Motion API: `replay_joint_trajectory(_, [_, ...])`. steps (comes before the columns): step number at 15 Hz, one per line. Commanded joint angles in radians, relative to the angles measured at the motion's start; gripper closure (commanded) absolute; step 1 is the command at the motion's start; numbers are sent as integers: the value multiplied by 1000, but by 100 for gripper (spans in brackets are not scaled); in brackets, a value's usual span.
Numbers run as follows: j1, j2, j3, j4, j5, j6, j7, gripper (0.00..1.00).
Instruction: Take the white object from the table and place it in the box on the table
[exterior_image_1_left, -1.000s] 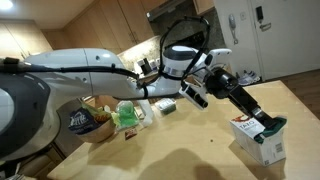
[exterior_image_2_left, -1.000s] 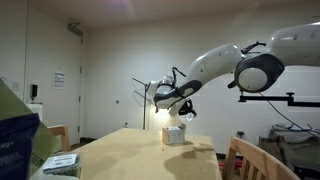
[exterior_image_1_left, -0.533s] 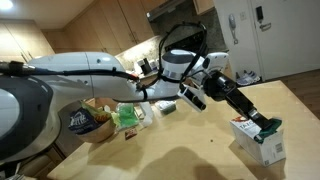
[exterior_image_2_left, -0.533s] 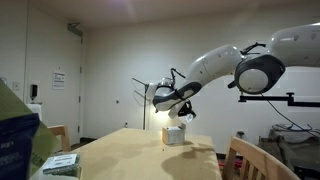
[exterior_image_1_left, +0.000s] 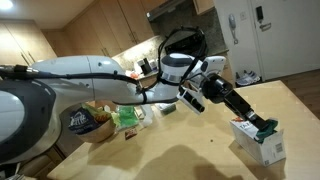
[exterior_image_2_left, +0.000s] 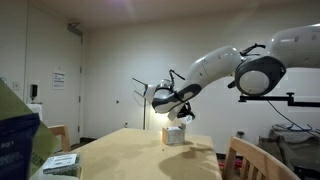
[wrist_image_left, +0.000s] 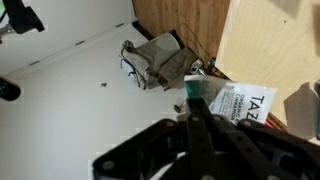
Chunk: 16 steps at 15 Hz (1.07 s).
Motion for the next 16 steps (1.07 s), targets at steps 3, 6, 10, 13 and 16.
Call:
replay_joint_trajectory(3, [0, 0, 0, 4, -1, 36, -7, 97])
replay_joint_trajectory(6, [0, 2, 0, 1, -1, 36, -7, 97])
replay_joint_trajectory(10, [-7, 4, 6, 3, 0, 53, -35, 99])
replay_joint_trajectory(13, [-18, 14, 21, 17, 1, 104, -64, 99])
replay_joint_trajectory(16, [-14, 25, 21, 23, -2, 143, -83, 99])
